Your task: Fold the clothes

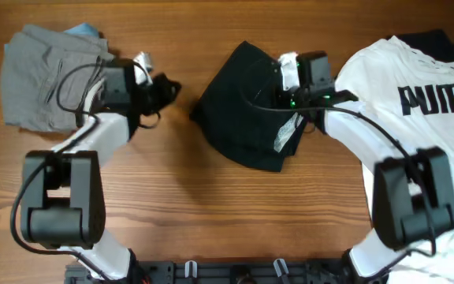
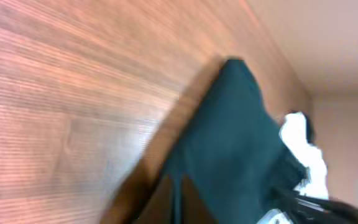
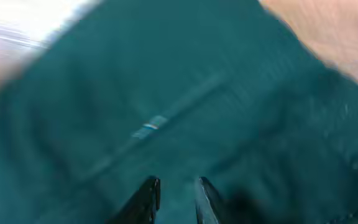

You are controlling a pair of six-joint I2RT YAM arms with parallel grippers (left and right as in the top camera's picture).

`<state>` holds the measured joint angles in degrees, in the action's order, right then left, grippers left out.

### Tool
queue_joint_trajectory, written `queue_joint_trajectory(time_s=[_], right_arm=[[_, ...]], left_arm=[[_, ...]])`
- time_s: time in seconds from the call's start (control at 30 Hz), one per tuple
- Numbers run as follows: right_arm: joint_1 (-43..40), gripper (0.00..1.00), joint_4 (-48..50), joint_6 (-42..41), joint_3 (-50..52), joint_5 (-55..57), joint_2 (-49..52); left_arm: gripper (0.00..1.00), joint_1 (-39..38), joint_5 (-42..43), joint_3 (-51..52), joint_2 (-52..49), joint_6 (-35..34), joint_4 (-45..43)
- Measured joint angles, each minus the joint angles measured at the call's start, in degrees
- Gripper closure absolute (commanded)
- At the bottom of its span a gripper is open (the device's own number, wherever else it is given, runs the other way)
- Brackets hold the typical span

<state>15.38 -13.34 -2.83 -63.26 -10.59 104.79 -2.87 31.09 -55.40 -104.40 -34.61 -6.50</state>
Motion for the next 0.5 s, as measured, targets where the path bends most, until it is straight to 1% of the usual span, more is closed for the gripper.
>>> queue_joint_trajectory(time_s=[0.07, 0.1, 0.13, 0.17, 0.2, 0.23, 0.27, 0.3, 0.33, 0.4, 0.43, 0.47, 0.5], right_arm=[[-0.2, 0.88, -2.12, -3.19, -0.2, 5.05, 3.32], [-0.52, 0.89, -3.54, -5.16, -0.42, 6.29, 5.88], [-0.76, 0.89, -6.19, -7.34, -1.86, 6.82, 6.01], [-1.16, 0.89, -8.55, -9.25, -2.93, 6.05, 6.67], [-1.49, 0.89, -10.6, -10.1, -3.85, 4.74, 7.04], [-1.64, 0.89, -12.44, -10.23, -4.37, 3.39, 7.13], [-1.95, 0.89, -14.86, -10.29, -4.68, 1.49, 7.13], [-2.14, 0.89, -18.99, -10.16, -5.11, -0.74, 6.99], [-1.88, 0.87, -22.12, -9.62, -5.2, -2.99, 6.84], [-0.7, 0.85, -26.36, -7.5, -5.18, -6.86, 6.75], [1.07, 0.84, -29.07, -5.18, -4.94, -9.79, 6.75], [2.84, 0.82, -30.34, -3.5, -4.57, -11.13, 6.64], [4.17, 0.8, -30.6, -2.43, -4.24, -11.63, 6.4]], left_arm=[[0.83, 2.6, 5.66, -3.45, 0.02, 1.57, 4.52], [0.8, 3.41, 8.41, -4.79, 0.09, 2.95, 8.96], [0.77, 3.61, 10.38, -5.22, 0.09, 4.66, 12.81], [0.75, 3.32, 11.52, -5.38, 0.09, 6.23, 16.33], [0.71, 2.49, 12.46, -5.46, 0.09, 8.31, 21.79], [0.69, 1.66, 12.94, -5.4, 0.09, 9.79, 24.96], [0.65, 0.68, 13.16, -5.42, 0.09, 10.82, 28.96], [0.45, -0.46, 13.16, -5.4, 0.09, 11.72, 33.31], [0.31, -1.44, 12.94, -5.31, 0.09, 12.04, 36.28], [0.14, -2.89, 11.17, -5.31, 0.09, 13.18, 42.01], [0.04, -3.74, 8.98, -5.29, 0.09, 13.62, 45.2], [0.0, -4.35, 7.65, -5.29, 0.09, 13.62, 46.4], [0.0, -4.92, 6.73, -5.18, 0.09, 14.16, 46.86]])
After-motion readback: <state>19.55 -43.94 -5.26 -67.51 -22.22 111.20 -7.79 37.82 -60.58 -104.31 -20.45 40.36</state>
